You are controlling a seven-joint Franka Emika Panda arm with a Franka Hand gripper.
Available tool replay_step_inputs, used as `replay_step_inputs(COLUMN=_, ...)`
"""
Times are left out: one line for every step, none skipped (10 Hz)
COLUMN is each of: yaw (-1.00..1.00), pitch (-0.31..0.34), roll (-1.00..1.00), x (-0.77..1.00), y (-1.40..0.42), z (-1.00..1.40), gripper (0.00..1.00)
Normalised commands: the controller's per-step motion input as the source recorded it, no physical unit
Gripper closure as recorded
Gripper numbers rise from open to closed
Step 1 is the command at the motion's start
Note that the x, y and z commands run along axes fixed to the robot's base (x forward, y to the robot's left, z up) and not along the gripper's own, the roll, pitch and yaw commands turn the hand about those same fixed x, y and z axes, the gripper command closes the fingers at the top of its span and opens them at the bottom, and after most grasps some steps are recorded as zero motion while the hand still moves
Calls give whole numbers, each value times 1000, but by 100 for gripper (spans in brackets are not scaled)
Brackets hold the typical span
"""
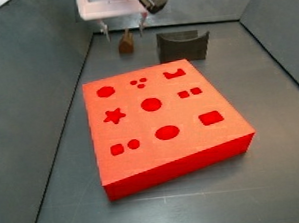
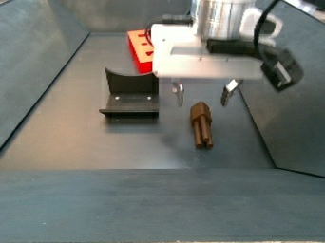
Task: Pick up the 3 prong object. Move up. Rotate the 3 prong object. Place the 3 prong object on the fixture. Regrasp the 3 prong object. Move to above the board. Insert the 3 prong object.
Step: Rotate the 3 prong object.
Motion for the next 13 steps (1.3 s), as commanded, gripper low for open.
replay_step_inputs(yaw=-18, pitch=54, roll=10, x=-22, y=6, z=1000, gripper=0)
replay_step_inputs(yaw=-21, pitch=53, roll=15, x=-27, y=7, z=1000, gripper=0)
replay_step_inputs(yaw=-24, pitch=51, roll=20, x=-34, y=9, z=982, gripper=0)
replay_step_inputs(yaw=-25, pitch=49, roll=24, x=-36, y=10, z=824, gripper=0)
replay_step_inputs(yaw=-26, pitch=49, roll=29, x=-36, y=9, z=613, gripper=0)
replay_step_inputs(yaw=1000, pitch=0, roll=0, x=0, y=0, z=0, gripper=0)
replay_step_inputs(yaw=1000, pitch=0, roll=0, x=0, y=-1, z=-107, gripper=0)
replay_step_inputs(yaw=1000, pitch=-1, roll=1, x=30, y=-10, z=-264, gripper=0)
replay_step_inputs(yaw=1000, pitch=-2, roll=1, x=43, y=-6, z=-227, gripper=0)
replay_step_inputs(yaw=1000, pitch=-3, roll=1, x=47, y=-6, z=-134, gripper=0)
replay_step_inputs(yaw=1000, pitch=-4, roll=1, x=38, y=-6, z=-80, gripper=0)
replay_step_inputs(yaw=1000, pitch=-5, roll=1, x=33, y=-6, z=-58, gripper=0)
replay_step_inputs(yaw=1000, pitch=-6, roll=1, x=34, y=-5, z=-51, gripper=0)
